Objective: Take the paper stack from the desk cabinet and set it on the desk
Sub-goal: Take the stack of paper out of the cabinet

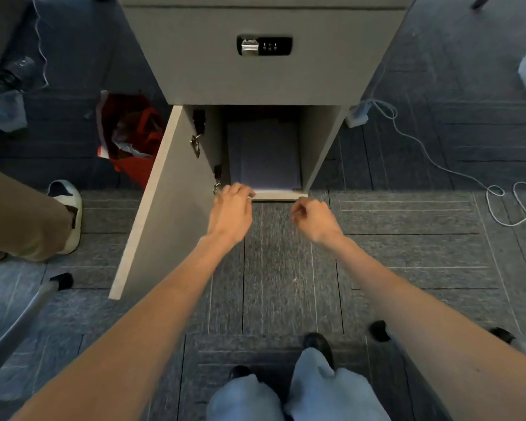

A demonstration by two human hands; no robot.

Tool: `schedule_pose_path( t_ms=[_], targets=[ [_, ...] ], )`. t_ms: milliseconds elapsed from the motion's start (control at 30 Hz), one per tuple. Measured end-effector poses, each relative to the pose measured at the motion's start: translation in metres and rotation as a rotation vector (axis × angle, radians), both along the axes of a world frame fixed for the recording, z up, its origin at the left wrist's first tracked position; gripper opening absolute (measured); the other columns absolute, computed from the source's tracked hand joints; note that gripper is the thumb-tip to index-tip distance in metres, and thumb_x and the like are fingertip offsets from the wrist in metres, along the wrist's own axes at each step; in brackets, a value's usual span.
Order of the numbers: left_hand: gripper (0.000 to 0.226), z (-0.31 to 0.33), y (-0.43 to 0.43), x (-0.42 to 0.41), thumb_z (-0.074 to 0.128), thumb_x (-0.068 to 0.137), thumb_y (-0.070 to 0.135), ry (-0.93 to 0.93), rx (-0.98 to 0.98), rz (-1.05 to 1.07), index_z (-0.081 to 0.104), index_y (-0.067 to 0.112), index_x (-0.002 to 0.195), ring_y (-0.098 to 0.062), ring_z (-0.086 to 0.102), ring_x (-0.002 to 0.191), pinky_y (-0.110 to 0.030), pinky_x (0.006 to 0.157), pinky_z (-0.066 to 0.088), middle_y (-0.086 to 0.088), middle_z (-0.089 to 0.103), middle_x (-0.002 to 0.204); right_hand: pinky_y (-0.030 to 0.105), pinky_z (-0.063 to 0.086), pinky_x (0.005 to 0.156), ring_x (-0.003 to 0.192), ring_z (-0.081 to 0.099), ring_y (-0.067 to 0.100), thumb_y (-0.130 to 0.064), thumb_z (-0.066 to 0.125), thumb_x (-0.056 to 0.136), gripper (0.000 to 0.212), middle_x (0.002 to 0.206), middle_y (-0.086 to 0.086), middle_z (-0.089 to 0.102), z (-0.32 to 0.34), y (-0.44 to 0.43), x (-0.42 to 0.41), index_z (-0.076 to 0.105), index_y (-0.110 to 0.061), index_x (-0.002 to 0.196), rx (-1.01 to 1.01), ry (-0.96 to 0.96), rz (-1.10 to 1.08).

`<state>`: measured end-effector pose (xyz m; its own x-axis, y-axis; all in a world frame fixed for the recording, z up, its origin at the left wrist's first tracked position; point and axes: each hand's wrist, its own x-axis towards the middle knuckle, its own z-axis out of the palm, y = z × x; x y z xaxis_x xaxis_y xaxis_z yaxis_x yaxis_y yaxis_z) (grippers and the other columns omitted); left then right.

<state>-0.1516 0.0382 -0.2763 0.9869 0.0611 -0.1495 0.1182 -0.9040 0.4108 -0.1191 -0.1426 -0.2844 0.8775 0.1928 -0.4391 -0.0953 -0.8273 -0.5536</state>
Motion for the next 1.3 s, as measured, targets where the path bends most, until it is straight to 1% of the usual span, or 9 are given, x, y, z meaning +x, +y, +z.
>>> schedule_pose_path(
  t_ms=[233, 400, 667, 800, 900, 967, 1100, 1200, 1300],
  targets=[
    [0.030, -0.121, 0.004, 0.073, 0.041, 0.098, 0.018, 0.001, -0.066, 0.051, 0.063, 0.013, 0.117, -0.026, 0.053, 0.117, -0.040, 0.097, 0.044, -0.007, 0.061, 0.126, 0.043, 0.054, 0.085, 0.098, 0.064, 0.031, -0.006, 0.046, 0.090, 0.025, 0.106, 0.013, 0.070, -0.124, 0.006, 0.069, 0.066, -0.013, 0.103, 0.001, -0.106, 0.028],
    [0.029, -0.195, 0.017, 0.123, 0.043, 0.098, 0.021, -0.031, -0.152, 0.150, 0.063, 0.013, 0.117, -0.027, 0.055, 0.115, -0.041, 0.095, 0.047, -0.010, 0.058, 0.125, 0.042, 0.052, 0.081, 0.099, 0.063, 0.036, -0.005, 0.044, 0.092, 0.025, 0.112, 0.016, 0.066, -0.193, 0.014, 0.128, 0.063, -0.008, 0.108, -0.039, -0.213, 0.047],
    [0.043, -0.286, 0.034, 0.171, 0.046, 0.096, 0.026, 0.095, -0.122, 0.328, 0.050, 0.004, 0.133, -0.040, 0.043, 0.131, -0.044, 0.107, 0.039, -0.024, 0.048, 0.138, 0.040, 0.045, 0.095, 0.121, 0.052, 0.040, -0.015, 0.048, 0.095, 0.047, 0.136, 0.025, 0.049, -0.275, 0.022, 0.192, 0.037, 0.001, 0.137, -0.161, -0.169, 0.029],
    [0.045, -0.312, 0.035, 0.175, 0.041, 0.097, 0.027, 0.165, 0.145, 0.370, 0.050, -0.002, 0.130, -0.040, 0.044, 0.128, -0.043, 0.099, 0.042, -0.025, 0.050, 0.135, 0.038, 0.025, 0.117, 0.145, 0.021, 0.034, -0.025, 0.045, 0.097, 0.064, 0.158, 0.019, 0.015, -0.302, 0.029, 0.208, 0.017, -0.007, 0.151, -0.227, -0.133, 0.072],
    [0.049, -0.322, 0.033, 0.179, 0.037, 0.097, 0.032, 0.223, 0.258, 0.373, 0.054, -0.003, 0.128, -0.038, 0.042, 0.128, -0.040, 0.096, 0.043, -0.024, 0.050, 0.136, 0.036, 0.026, 0.115, 0.141, 0.026, 0.034, -0.029, 0.045, 0.097, 0.054, 0.153, 0.019, 0.026, -0.320, 0.028, 0.209, 0.032, -0.008, 0.145, -0.281, -0.135, 0.108],
    [0.055, -0.323, 0.031, 0.187, 0.036, 0.098, 0.038, 0.261, 0.221, 0.410, 0.054, -0.002, 0.130, -0.038, 0.040, 0.130, -0.037, 0.097, 0.042, -0.022, 0.049, 0.139, 0.036, 0.027, 0.114, 0.139, 0.026, 0.034, -0.030, 0.047, 0.096, 0.050, 0.148, 0.018, 0.032, -0.327, 0.028, 0.207, 0.041, -0.008, 0.140, -0.301, -0.211, 0.100],
    [0.078, -0.331, 0.037, 0.206, 0.038, 0.092, 0.058, 0.373, 0.023, 0.614, 0.037, 0.000, 0.144, -0.036, 0.031, 0.138, -0.035, 0.106, 0.033, -0.019, 0.032, 0.154, 0.038, 0.031, 0.110, 0.142, 0.021, 0.032, -0.027, 0.046, 0.096, 0.046, 0.149, 0.015, 0.033, -0.334, 0.029, 0.203, 0.044, -0.009, 0.138, -0.296, -0.298, 0.072],
    [0.092, -0.338, 0.049, 0.217, 0.045, 0.083, 0.067, 0.404, -0.100, 0.742, 0.030, 0.003, 0.148, -0.034, 0.035, 0.139, -0.036, 0.109, 0.032, -0.016, 0.034, 0.154, 0.038, 0.033, 0.109, 0.142, 0.023, 0.033, -0.027, 0.046, 0.095, 0.044, 0.146, 0.016, 0.036, -0.337, 0.030, 0.203, 0.046, -0.009, 0.135, -0.301, -0.331, 0.056],
    [0.083, -0.339, 0.055, 0.224, 0.048, 0.086, 0.063, 0.429, -0.234, 0.698, 0.038, 0.005, 0.145, -0.033, 0.043, 0.135, -0.037, 0.110, 0.036, -0.015, 0.041, 0.150, 0.037, 0.034, 0.108, 0.141, 0.025, 0.034, -0.025, 0.046, 0.095, 0.043, 0.145, 0.017, 0.037, -0.336, 0.031, 0.203, 0.047, -0.008, 0.134, -0.299, -0.329, 0.047]
  ],
)
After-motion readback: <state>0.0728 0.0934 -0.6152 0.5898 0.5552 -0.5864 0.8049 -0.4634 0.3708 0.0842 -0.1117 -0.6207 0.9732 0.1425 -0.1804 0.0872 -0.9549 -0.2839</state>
